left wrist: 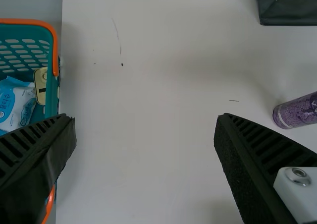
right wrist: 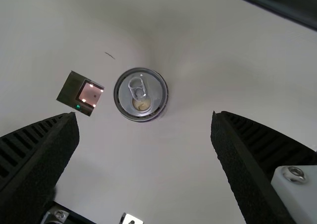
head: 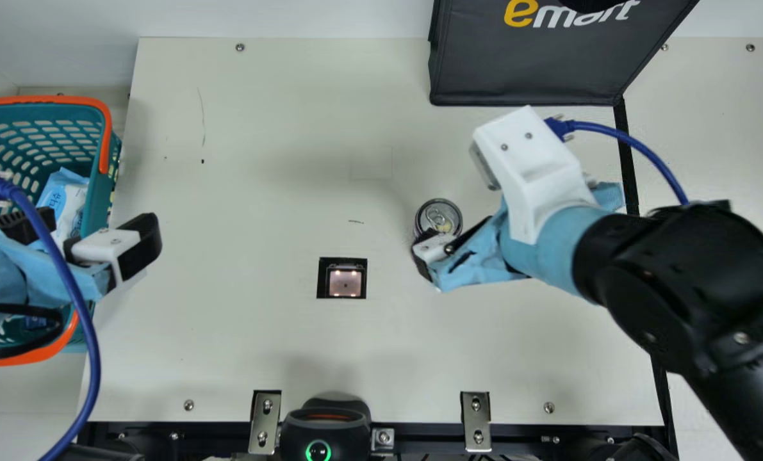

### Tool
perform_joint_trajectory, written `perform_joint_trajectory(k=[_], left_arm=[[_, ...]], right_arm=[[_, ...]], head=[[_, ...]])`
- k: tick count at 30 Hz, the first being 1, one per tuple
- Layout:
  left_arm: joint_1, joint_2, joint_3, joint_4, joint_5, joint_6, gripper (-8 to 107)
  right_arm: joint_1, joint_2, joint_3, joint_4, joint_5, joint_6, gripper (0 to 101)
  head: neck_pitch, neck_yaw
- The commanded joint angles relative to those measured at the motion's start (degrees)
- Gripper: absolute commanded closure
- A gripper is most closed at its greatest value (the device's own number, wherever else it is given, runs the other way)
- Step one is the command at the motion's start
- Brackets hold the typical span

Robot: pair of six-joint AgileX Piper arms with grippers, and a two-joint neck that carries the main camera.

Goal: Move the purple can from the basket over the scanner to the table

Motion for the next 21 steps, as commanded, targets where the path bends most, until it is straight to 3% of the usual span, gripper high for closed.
perform_joint_trajectory(k=[1, 11, 21], left_arm=[[0.0, 0.0, 0.0, 0.0, 0.0, 0.0, 9], [0.0, 0.0, 0.0, 0.0, 0.0, 0.0, 9], [0.0, 0.0, 0.0, 0.0, 0.0, 0.0, 9]], right_arm=[[1.21, 1.39, -0.11, -1.05, -0.52, 4.59, 6], [4.1, 6.48, 0.5, -4.78, -3.14, 14.74, 6], [4.47, 9.49, 4.79, -4.45, -7.84, 19.28, 6]], head=[[-1.75, 0.09], [-1.75, 0.09], [-1.75, 0.09]])
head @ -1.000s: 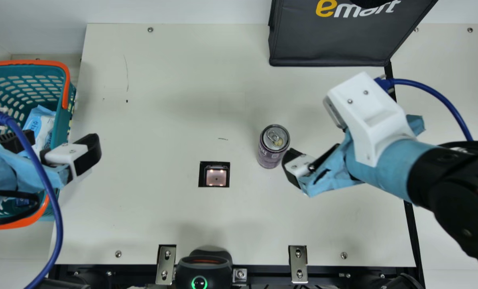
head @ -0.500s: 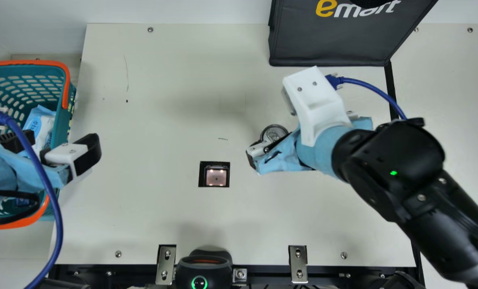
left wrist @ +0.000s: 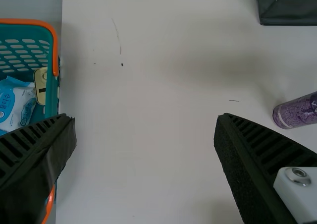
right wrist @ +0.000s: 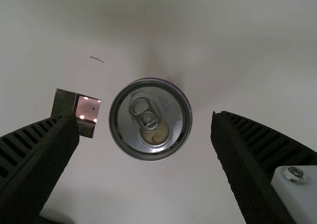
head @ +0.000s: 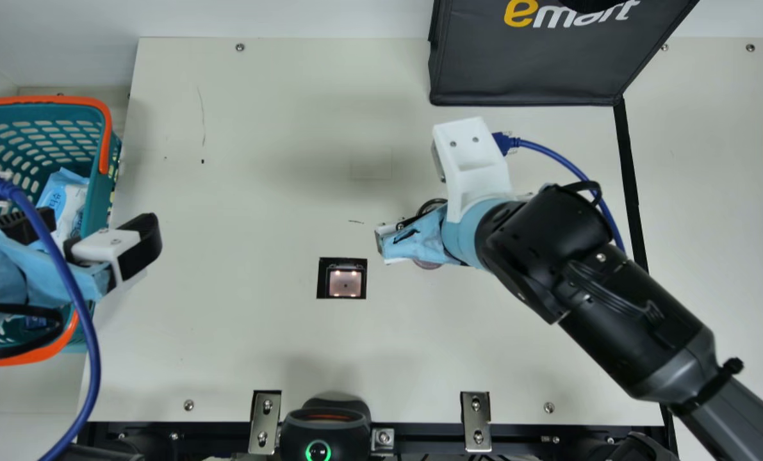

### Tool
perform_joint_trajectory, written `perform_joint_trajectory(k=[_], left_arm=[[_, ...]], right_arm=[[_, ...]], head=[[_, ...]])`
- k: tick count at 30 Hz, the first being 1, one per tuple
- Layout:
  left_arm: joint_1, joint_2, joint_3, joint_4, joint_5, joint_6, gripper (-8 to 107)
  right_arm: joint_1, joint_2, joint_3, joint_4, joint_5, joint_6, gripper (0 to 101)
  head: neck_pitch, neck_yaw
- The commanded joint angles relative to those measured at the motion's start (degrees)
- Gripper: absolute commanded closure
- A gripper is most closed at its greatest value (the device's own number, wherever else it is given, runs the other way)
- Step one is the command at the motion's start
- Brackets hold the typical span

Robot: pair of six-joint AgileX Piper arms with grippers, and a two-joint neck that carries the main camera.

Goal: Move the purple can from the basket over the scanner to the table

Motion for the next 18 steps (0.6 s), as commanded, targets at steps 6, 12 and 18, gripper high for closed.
perform_joint_trajectory(k=[6, 12, 18], left_arm=[[0.0, 0.0, 0.0, 0.0, 0.0, 0.0, 9], [0.0, 0.0, 0.0, 0.0, 0.0, 0.0, 9], [0.0, 0.0, 0.0, 0.0, 0.0, 0.0, 9]], right_arm=[[-0.09, 1.57, 3.32, -0.19, -3.98, 1.78, 6], [-0.05, 2.63, 5.06, -1.38, -6.76, 3.2, 6], [0.32, 3.3, 5.55, -2.84, -7.94, 4.38, 6]], head=[[-1.75, 0.09], [-1.75, 0.09], [-1.75, 0.09]])
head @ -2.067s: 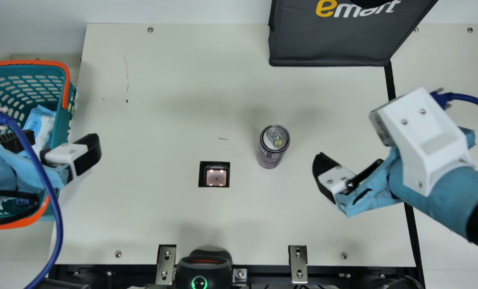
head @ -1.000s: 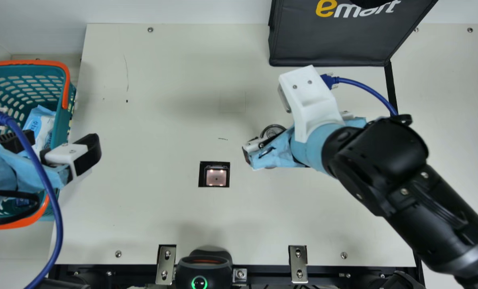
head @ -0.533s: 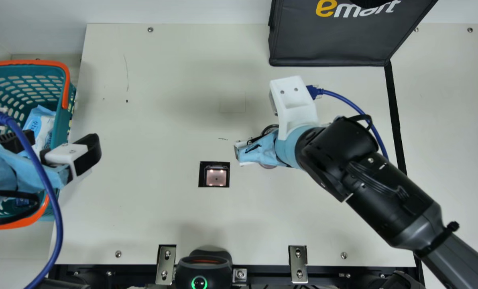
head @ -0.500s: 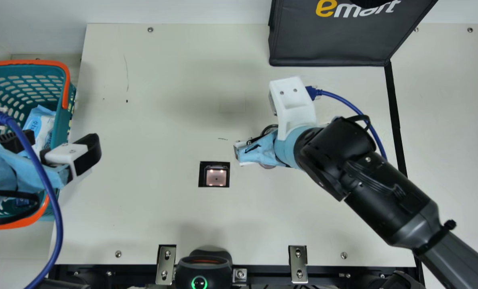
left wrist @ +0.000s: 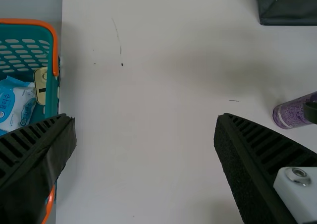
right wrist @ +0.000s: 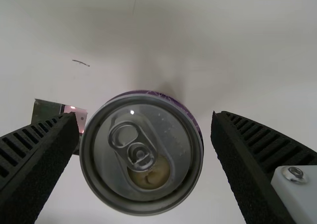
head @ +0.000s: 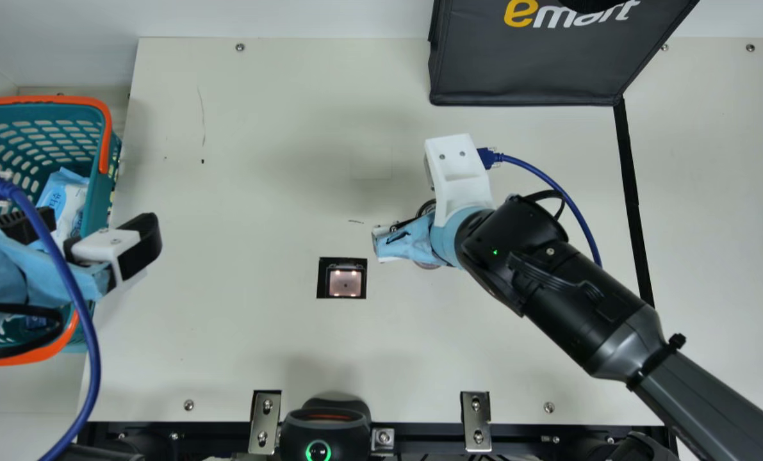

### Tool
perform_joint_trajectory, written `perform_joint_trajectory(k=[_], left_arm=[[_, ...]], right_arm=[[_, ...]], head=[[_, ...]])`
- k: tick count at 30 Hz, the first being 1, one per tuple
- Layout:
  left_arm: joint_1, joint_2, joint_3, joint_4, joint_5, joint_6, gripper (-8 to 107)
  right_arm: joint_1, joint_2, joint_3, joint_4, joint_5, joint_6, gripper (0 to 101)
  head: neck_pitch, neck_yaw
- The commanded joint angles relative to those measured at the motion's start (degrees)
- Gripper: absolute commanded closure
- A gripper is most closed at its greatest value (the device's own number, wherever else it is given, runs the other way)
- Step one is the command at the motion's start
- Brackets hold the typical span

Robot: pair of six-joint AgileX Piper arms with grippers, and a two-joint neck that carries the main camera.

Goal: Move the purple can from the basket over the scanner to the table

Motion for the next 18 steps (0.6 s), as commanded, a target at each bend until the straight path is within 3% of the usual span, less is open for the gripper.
perform_joint_trajectory(k=[1, 14, 18], left_arm=[[0.0, 0.0, 0.0, 0.0, 0.0, 0.0, 9], [0.0, 0.0, 0.0, 0.0, 0.0, 0.0, 9], [0.0, 0.0, 0.0, 0.0, 0.0, 0.0, 9]], right_arm=[[0.12, 0.1, 0.09, -0.27, -0.1, 0.34, 13], [1.87, -0.26, -3.5, -4.16, 4.4, 2.42, 100], [1.62, -0.99, -6.69, -4.57, 7.14, 1.97, 101]], head=[[-1.75, 0.09], [-1.75, 0.09], [-1.75, 0.09]])
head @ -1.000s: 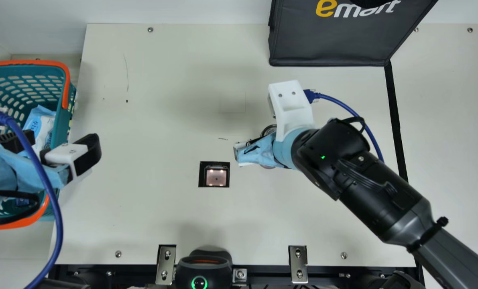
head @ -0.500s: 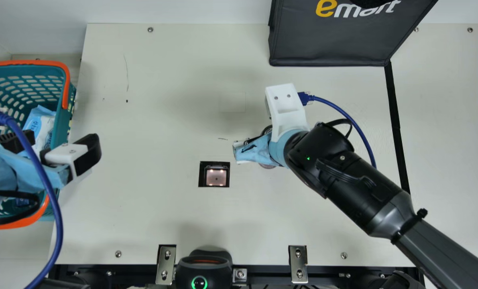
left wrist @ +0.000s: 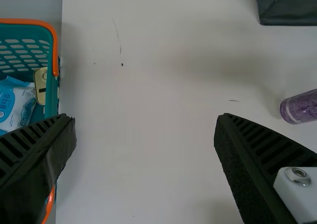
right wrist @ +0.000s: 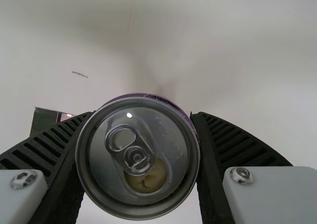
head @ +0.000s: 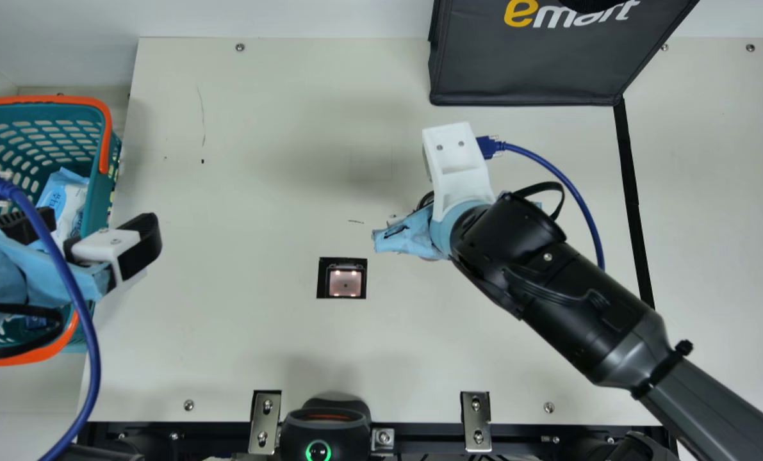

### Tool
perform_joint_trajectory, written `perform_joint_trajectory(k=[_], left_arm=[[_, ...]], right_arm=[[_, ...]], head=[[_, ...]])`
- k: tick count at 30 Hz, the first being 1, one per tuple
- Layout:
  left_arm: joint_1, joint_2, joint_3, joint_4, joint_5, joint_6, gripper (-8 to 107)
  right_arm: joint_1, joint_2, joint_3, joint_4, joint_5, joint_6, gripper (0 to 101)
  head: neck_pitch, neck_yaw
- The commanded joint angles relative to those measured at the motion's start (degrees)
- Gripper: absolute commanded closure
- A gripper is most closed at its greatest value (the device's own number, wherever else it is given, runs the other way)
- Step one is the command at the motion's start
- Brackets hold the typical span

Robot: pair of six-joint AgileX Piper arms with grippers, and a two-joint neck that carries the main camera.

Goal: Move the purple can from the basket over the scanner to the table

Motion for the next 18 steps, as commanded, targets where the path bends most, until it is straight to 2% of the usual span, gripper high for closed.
perform_joint_trajectory(k=[1, 5, 9, 18], left_arm=[[0.0, 0.0, 0.0, 0.0, 0.0, 0.0, 9], [0.0, 0.0, 0.0, 0.0, 0.0, 0.0, 9], [0.0, 0.0, 0.0, 0.0, 0.0, 0.0, 9], [0.0, 0.0, 0.0, 0.0, 0.0, 0.0, 9]], right_arm=[[-0.26, -0.28, -2.06, -0.07, 1.71, -0.56, 101], [-1.11, -0.77, -5.38, 0.27, 4.08, -1.62, 101], [-3.75, -2.08, -6.65, 0.91, 4.95, -3.13, 101], [-18.23, -10.02, -2.34, 4.59, 5.0, -10.98, 101]], head=[[-1.66, 0.09], [-1.66, -3.92], [-1.66, -9.26], [-1.66, -19.91]])
